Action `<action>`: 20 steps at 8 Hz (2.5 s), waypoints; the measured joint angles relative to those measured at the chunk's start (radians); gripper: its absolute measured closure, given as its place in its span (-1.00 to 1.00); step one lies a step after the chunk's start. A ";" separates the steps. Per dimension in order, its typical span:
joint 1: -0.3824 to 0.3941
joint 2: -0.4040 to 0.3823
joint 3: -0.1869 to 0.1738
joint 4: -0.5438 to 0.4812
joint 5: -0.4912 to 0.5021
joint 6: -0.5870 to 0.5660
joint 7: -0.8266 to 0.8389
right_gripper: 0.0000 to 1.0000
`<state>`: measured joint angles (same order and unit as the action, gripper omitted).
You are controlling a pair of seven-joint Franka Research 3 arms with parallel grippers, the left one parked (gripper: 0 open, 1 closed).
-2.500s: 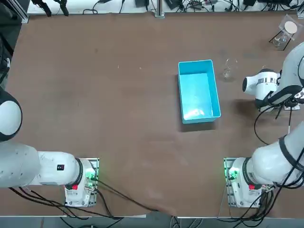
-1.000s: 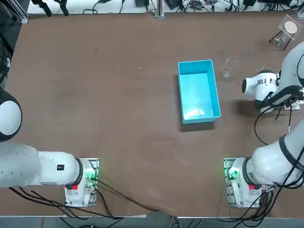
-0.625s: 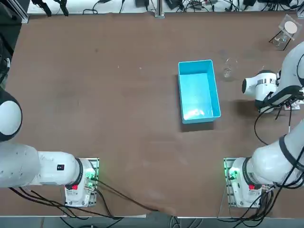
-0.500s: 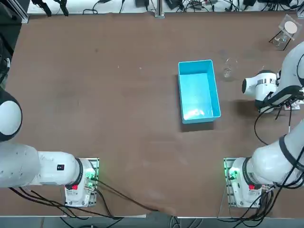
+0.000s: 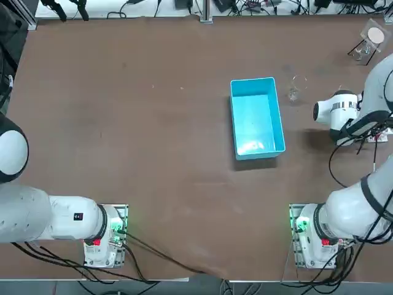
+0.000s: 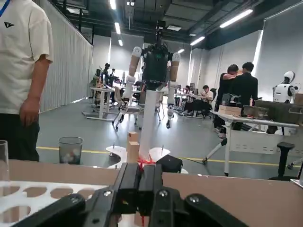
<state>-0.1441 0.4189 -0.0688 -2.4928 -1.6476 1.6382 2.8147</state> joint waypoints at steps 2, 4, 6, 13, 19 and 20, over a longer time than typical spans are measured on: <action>0.000 -0.018 0.002 0.001 0.000 -0.014 -0.007 0.96; 0.000 -0.042 0.002 0.000 0.000 -0.018 -0.022 0.96; 0.000 -0.058 0.003 -0.003 0.000 -0.020 -0.032 0.96; 0.001 -0.109 0.007 -0.033 0.000 -0.021 -0.054 0.96; 0.003 -0.204 0.013 -0.050 0.008 -0.021 -0.118 0.96; 0.003 -0.229 0.013 -0.051 0.010 -0.022 -0.140 0.96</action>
<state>-0.1409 0.1896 -0.0561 -2.5435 -1.6377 1.6166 2.6744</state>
